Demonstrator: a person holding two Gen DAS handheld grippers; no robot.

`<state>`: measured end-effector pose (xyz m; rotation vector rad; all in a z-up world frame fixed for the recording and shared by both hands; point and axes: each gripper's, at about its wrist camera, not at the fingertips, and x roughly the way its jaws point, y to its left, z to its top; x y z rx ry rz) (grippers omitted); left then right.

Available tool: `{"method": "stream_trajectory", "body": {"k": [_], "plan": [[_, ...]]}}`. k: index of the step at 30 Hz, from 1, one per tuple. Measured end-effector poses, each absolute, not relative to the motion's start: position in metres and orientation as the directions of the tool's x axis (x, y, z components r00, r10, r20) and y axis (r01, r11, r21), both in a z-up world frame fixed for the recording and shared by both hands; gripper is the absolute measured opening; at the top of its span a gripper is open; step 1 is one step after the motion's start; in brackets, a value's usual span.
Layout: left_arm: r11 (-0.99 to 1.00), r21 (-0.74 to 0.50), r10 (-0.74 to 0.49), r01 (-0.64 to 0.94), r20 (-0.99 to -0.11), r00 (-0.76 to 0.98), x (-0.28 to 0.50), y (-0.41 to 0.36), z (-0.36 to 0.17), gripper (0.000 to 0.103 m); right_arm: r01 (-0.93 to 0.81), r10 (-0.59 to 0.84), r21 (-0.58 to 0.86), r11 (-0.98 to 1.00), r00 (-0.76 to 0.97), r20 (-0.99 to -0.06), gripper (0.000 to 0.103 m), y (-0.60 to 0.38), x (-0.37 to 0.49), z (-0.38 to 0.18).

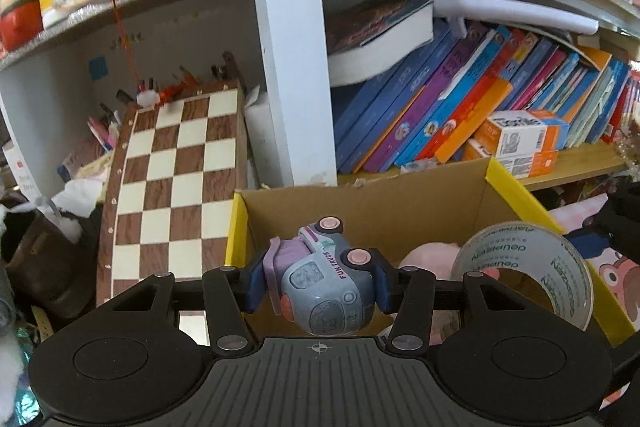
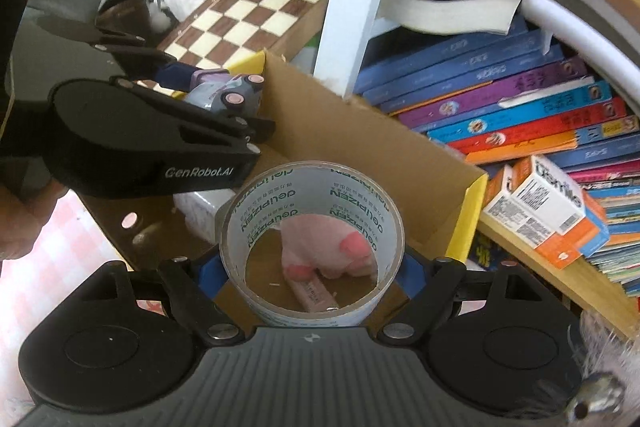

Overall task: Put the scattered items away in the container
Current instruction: 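Lift and carry the toy car and tape roll over the yellow box with both tools, then open left gripper to drop the toy car while right gripper releases the tape into the box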

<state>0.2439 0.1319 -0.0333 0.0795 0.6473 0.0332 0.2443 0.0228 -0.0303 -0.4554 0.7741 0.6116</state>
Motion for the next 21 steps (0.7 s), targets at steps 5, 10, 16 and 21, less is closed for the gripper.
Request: {"method": "stream_trajectory", "body": {"k": [5, 10, 16, 21], "plan": [[0.996, 0.084, 0.055, -0.003, -0.625, 0.779, 0.251, 0.133, -0.042, 0.05, -0.672, 0.341, -0.147, 0.726, 0.537, -0.771, 0.082, 0.025, 0.248, -0.04], [0.996, 0.086, 0.062, -0.009, -0.641, 0.765, 0.255, 0.136, -0.049, 0.05, -0.687, 0.358, -0.14, 0.713, 0.528, -0.77, 0.082, 0.029, 0.251, -0.041], [0.997, 0.077, 0.07, -0.026, -0.645, 0.761, 0.258, 0.139, -0.051, 0.05, -0.694, 0.365, -0.139, 0.706, 0.525, -0.769, 0.082, 0.034, 0.255, -0.043], [0.997, 0.068, 0.07, -0.034, -0.652, 0.755, 0.259, 0.14, -0.051, 0.05, -0.698, 0.37, -0.139, 0.703, 0.525, -0.767, 0.082, 0.035, 0.256, -0.043]]}}
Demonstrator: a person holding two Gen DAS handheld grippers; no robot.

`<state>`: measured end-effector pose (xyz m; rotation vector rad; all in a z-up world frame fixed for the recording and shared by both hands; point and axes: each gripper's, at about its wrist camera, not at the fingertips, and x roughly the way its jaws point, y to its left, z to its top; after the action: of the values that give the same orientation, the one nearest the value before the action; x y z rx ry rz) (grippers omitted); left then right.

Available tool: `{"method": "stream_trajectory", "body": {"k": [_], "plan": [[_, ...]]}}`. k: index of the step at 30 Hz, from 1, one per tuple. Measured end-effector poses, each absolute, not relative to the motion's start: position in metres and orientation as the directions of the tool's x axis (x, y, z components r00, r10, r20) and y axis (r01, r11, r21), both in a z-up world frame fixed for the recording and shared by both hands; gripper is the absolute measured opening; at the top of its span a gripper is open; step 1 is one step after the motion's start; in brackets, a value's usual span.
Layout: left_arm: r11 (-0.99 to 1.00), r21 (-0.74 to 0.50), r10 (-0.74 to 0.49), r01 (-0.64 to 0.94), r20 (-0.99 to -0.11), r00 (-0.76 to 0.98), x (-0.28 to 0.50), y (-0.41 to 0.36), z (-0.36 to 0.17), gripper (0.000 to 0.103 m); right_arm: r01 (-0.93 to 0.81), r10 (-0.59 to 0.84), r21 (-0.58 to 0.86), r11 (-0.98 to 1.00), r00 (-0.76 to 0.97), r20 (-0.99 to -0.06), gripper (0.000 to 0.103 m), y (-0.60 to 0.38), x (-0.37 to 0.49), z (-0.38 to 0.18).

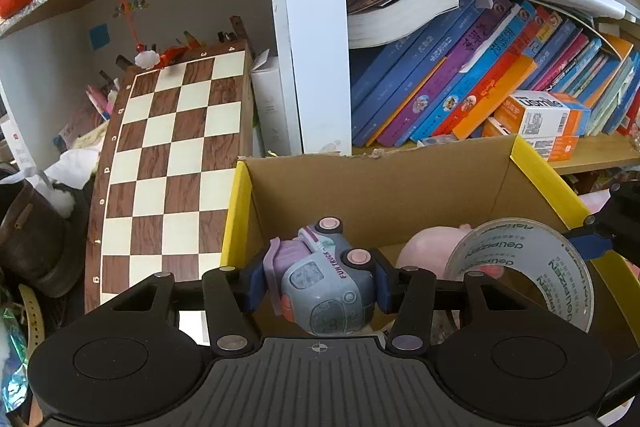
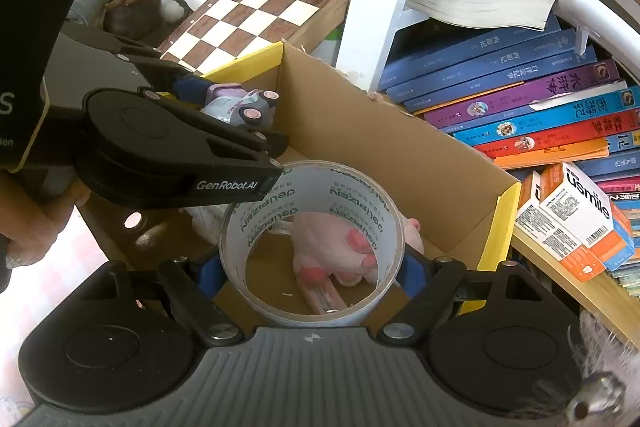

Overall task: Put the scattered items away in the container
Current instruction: 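Open left gripper to drop the toy car while right gripper releases the tape into the box, then withdraw both open tools up and away from the yellow box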

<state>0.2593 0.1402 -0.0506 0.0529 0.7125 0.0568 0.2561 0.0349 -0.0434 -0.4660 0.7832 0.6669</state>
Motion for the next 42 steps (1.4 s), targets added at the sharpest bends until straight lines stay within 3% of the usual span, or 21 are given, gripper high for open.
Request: {"method": "stream_trajectory", "body": {"k": [4, 7, 10, 28, 42], "plan": [[0.998, 0.06, 0.06, -0.028, -0.655, 0.754, 0.259, 0.14, -0.05, 0.053, -0.698, 0.372, -0.137, 0.702, 0.524, -0.766, 0.082, 0.035, 0.257, -0.043], [0.998, 0.053, 0.059, -0.032, -0.653, 0.755, 0.259, 0.141, -0.049, 0.067, -0.699, 0.372, -0.136, 0.702, 0.523, -0.767, 0.082, 0.035, 0.257, -0.043], [0.998, 0.048, 0.058, -0.035, -0.65, 0.758, 0.257, 0.141, -0.048, 0.074, -0.697, 0.372, -0.129, 0.705, 0.519, -0.77, 0.082, 0.034, 0.258, -0.044], [0.997, 0.075, 0.067, -0.026, -0.624, 0.778, 0.244, 0.137, -0.033, 0.081, -0.675, 0.361, -0.105, 0.731, 0.512, -0.78, 0.083, 0.025, 0.255, -0.038], [0.995, 0.097, 0.045, 0.007, -0.533, 0.845, 0.198, 0.122, 0.016, 0.087, -0.636, 0.383, -0.109, 0.764, 0.582, -0.717, 0.085, 0.004, 0.22, 0.005]]}}
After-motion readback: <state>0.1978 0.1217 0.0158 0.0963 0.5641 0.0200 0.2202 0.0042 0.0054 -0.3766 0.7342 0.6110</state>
